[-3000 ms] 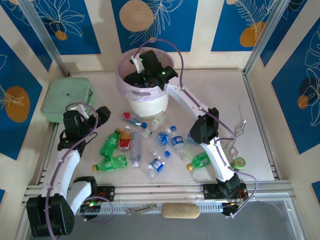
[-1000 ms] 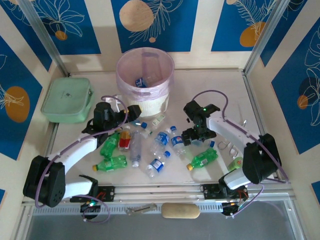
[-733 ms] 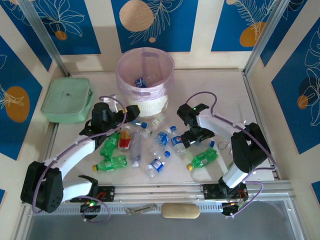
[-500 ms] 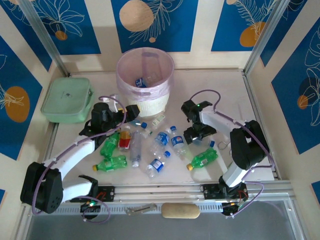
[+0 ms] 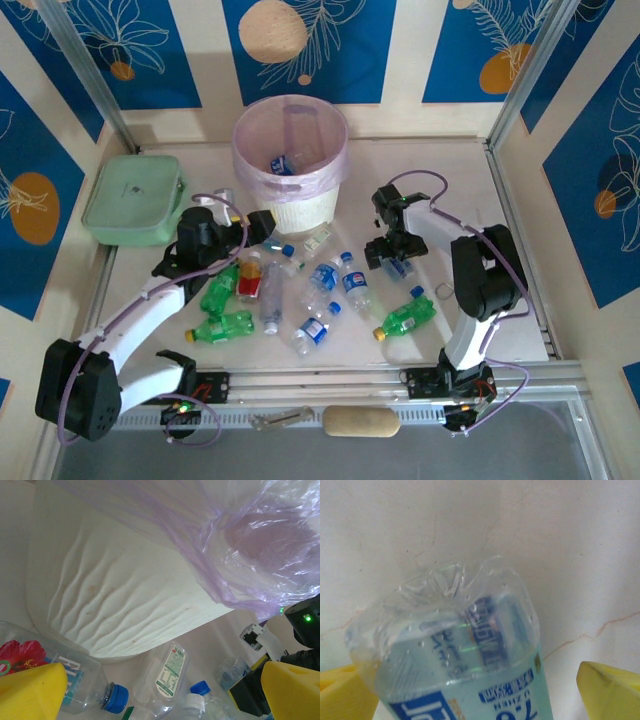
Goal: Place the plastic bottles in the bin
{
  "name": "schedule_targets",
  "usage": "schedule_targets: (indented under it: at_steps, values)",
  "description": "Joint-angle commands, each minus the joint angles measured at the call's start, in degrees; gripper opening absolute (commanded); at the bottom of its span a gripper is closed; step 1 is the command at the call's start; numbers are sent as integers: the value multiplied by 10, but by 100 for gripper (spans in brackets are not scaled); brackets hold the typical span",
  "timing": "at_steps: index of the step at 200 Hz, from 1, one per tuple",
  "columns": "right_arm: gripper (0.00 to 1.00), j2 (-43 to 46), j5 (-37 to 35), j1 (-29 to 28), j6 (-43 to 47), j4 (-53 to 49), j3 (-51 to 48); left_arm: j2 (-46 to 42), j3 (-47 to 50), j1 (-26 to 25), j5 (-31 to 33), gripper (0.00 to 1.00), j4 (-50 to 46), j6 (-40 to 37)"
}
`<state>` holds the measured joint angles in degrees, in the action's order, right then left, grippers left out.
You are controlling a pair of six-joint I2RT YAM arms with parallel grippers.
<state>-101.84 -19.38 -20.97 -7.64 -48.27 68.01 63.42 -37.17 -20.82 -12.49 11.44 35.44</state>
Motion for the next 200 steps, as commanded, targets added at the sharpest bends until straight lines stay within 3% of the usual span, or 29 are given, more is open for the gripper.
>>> schedule_targets:
  at_steps: [1, 56, 117, 143, 200]
  values:
    - [99, -10, 28, 1, 3, 10, -11, -9, 2, -3, 11, 99, -5, -9]
    - [89, -27, 34, 3, 0, 19, -17, -7, -5, -4, 10, 99, -4, -6]
    - [68, -22, 36, 5, 0, 17, -16, -7, -8, -3, 13, 99, -4, -7]
    - [59, -12, 36, 6, 0, 17, -12, -8, -6, -3, 18, 99, -6, -9]
    - [49, 41, 37, 10, -7, 7, 10, -21, -2, 2, 39, 99, -14, -13]
